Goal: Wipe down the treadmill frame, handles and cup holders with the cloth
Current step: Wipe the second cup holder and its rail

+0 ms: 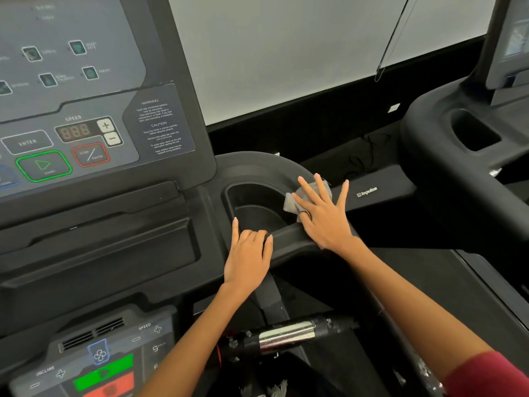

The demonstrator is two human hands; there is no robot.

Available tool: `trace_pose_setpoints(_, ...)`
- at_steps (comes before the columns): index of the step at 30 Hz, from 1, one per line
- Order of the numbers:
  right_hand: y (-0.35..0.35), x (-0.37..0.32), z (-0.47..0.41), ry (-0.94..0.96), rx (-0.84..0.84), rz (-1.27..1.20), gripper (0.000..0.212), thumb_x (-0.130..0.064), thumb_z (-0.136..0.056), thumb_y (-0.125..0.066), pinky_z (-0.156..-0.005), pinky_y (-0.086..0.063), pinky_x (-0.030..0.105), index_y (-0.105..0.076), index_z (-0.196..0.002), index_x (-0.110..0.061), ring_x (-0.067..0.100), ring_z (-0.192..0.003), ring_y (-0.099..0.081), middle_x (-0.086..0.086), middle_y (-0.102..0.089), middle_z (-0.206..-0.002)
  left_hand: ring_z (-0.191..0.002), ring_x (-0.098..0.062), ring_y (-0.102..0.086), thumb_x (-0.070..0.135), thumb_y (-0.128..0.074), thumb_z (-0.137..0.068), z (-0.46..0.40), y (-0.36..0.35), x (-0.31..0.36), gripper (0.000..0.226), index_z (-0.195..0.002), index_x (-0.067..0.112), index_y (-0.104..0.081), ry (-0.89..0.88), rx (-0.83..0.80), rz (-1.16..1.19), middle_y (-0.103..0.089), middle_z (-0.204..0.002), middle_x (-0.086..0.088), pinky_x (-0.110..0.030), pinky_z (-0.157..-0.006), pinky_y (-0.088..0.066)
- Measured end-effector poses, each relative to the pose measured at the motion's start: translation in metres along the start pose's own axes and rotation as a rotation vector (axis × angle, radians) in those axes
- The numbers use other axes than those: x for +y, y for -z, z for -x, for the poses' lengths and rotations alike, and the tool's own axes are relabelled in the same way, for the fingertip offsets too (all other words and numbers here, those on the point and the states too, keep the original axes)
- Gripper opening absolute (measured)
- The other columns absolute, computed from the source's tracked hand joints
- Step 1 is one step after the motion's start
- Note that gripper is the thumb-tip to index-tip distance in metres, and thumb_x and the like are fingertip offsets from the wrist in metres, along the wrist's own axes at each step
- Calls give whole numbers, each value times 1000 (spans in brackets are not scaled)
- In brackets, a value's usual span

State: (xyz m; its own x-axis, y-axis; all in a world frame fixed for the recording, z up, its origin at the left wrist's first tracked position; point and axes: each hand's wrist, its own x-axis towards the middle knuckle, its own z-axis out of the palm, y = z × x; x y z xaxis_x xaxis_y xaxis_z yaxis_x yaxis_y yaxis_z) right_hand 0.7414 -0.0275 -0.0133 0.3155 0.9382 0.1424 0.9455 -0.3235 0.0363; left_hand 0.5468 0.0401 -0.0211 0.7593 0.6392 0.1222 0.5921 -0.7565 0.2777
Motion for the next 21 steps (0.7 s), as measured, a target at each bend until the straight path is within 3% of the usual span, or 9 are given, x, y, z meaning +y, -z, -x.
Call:
trace_pose_setpoints(5, 2, -9, -60, 42, -99, -114, 65, -44, -88, -5, -101, 18, 72, -49, -136, -39, 24, -149, 4, -8, -15, -160, -76, -12, -59, 33, -23, -99, 1, -5, 2, 46, -91, 15, -65, -10, 60, -69, -60, -72, 6, -46, -117, -18)
trace_pose_setpoints(8, 3, -16, -90, 96, -174, -195, 47, -38, -100, -18, -102, 18, 72, -47, -137, -41, 23, -149, 10, -9, -10, -161, -77, -11, -58, 35, -18, -99, 0, -4, 2, 50, -92, 17, -64, 0, 32, -71, -60, -73, 6, -44, -118, -14)
trace_pose_setpoints(11, -1, -13, -100, 166, -205, -192, 43, -33, -103, -25, -104, 17, 69, -41, -142, -41, 22, -149, 10, -9, -10, -161, -82, -11, -58, 37, -12, -98, 0, -2, 0, 55, -98, 17, -64, -2, 11, -66, -62, -79, 6, -42, -119, -7)
trace_pose_setpoints(16, -7, -2, -54, 106, -60, -244, 52, -37, -97, -26, -116, 2, 54, -36, -147, -26, 24, -148, -11, -1, -29, -157, -82, -11, -58, 38, -14, -98, 0, -4, -3, 54, -97, 17, -63, -7, 36, -40, -61, -78, 6, -40, -120, -4)
trace_pose_setpoints(21, -6, -13, 4, -94, 94, -200, 47, -31, -96, -39, -116, -21, 55, -48, -135, -6, 34, -140, -33, 12, -44, -146, -96, -12, -60, 36, -21, -98, 0, -10, -4, 50, -108, 14, -65, -26, 93, 22, -67, -97, 4, -42, -119, -9)
